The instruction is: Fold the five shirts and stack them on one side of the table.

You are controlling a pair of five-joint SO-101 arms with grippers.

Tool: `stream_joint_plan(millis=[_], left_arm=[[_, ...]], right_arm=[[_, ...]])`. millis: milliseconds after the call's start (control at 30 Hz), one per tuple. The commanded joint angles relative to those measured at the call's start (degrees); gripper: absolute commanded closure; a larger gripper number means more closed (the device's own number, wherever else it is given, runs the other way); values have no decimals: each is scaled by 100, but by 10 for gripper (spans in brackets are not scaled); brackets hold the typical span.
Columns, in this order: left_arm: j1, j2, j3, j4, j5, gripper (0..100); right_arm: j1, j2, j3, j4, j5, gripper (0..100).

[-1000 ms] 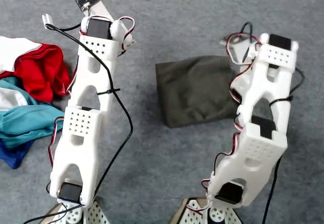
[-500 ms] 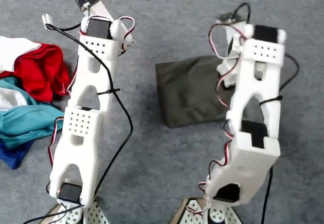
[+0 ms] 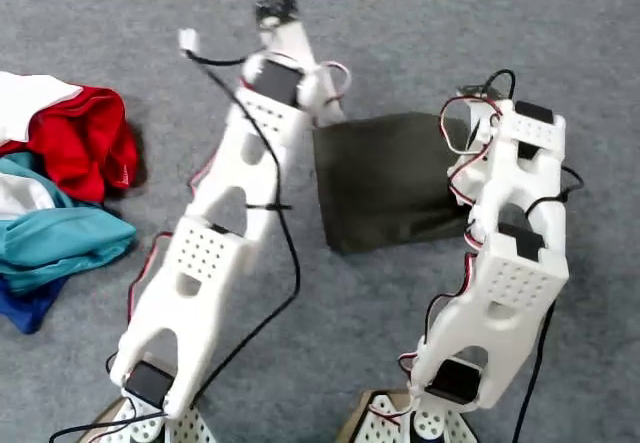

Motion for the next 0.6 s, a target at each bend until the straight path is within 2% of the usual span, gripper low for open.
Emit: stream_joint_plan(millis=[0,167,400,500,567], left_arm=[[299,321,-290,-730,-26,975],[413,866,-290,-1371,-26,975],[299,1174,-290,-1398,-26,975],[334,980,-545,-818,-70,958],[413,602,-1029,-185,-141,901]], right_arm=[[145,-31,-479,202,26,994],[154,-233,-1112,756,26,994],[163,-523,-1798,1530,26,994],[163,-664,-1982,1793,35,994],[163,-787,-2000,1890,79,994]])
